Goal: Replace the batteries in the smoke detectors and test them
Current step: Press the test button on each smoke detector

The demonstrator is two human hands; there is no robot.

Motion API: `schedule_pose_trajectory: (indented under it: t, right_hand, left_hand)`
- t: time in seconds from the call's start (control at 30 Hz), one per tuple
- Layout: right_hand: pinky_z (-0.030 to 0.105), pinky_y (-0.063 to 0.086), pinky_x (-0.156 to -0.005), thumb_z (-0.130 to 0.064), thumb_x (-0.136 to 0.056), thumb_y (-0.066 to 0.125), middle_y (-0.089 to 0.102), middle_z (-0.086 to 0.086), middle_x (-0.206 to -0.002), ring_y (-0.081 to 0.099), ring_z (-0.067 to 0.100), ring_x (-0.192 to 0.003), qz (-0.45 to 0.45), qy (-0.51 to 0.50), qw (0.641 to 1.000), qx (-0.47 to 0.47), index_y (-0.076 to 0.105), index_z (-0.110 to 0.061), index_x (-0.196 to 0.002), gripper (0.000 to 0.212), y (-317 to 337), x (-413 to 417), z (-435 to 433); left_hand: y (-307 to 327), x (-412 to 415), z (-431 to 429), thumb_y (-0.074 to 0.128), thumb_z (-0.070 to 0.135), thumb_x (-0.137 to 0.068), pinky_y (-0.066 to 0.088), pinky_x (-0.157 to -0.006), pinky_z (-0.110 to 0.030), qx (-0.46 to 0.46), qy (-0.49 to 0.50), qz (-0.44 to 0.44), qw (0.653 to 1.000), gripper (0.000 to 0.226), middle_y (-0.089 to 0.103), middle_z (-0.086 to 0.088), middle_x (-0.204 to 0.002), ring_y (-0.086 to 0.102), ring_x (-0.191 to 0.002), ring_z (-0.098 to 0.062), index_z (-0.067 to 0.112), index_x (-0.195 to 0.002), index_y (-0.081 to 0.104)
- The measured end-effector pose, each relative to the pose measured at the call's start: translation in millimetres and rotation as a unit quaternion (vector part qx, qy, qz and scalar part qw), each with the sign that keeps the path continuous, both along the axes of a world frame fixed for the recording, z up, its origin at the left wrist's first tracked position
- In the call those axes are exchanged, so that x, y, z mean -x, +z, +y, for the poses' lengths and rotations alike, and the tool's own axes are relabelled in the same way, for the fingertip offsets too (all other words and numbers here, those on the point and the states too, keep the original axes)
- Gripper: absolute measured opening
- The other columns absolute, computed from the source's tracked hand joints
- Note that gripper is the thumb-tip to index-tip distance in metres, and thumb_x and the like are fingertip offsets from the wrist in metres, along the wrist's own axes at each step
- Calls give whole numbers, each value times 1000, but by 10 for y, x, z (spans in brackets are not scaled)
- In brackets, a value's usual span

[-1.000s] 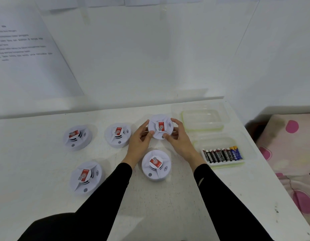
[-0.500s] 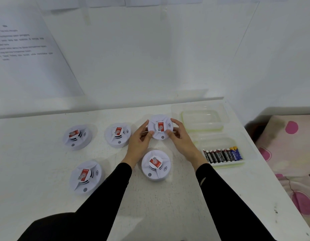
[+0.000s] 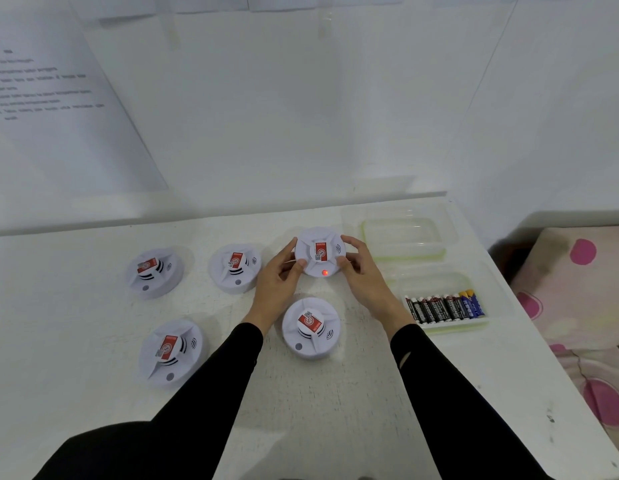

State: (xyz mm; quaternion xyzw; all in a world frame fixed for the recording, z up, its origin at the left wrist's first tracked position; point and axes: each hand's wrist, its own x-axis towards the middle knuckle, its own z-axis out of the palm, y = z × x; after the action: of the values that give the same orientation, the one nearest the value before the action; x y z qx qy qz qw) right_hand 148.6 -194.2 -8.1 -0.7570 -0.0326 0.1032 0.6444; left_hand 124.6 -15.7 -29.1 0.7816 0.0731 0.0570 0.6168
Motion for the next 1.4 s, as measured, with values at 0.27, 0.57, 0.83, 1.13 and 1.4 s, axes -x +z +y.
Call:
schedule_pose_trajectory:
  t: [0.27, 0.57, 0.83, 1.13, 1.4]
  right_hand:
    - [19, 45, -82, -25, -100, 48, 65, -7, -109, 61, 5, -100, 3, 2, 1000, 2, 43, -46, -122, 31, 17, 5, 5]
    - [20, 45, -84, -24, -101, 48, 65, -8, -109, 60, 4, -101, 1, 3, 1000, 5, 42, -44, -125, 31, 28, 13, 7]
    - [17, 44, -79, -24, -101, 48, 65, -7, -108, 60, 2, -97, 5, 2, 1000, -1, 43, -43, -124, 31, 54, 27, 5]
    - [19, 46, -83, -22, -101, 48, 65, -8, -105, 61, 2, -95, -2, 0, 1000, 1, 43, -43, -123, 31, 39, 21, 13]
    - [17, 45, -80, -24, -101, 48, 66, -7, -107, 61, 1, -96, -3, 0, 1000, 3, 43, -41, -126, 31, 29, 15, 12]
  left_hand:
    - [-2, -2, -3, 61, 25, -99, 48, -87, -8, -1, 1, 1, 1000, 49, 66, 6, -124, 59, -105, 16, 26, -146, 49]
    - [3, 0, -4, 61, 22, -99, 48, -87, -7, 5, 1, 0, 1000, 49, 66, 5, -122, 59, -103, 17, 23, -146, 49]
    - [8, 1, -6, 61, 22, -99, 48, -88, -9, 12, -1, 2, 1000, 49, 67, 4, -124, 60, -106, 13, 24, -146, 49]
    - [0, -2, -1, 61, 20, -99, 49, -88, -10, 16, 0, 2, 1000, 48, 65, 2, -126, 60, -106, 14, 23, -146, 49]
    - [18, 0, -7, 61, 21, -99, 47, -85, -6, 9, -1, -3, 1000, 48, 65, 6, -123, 59, -102, 19, 23, -146, 48]
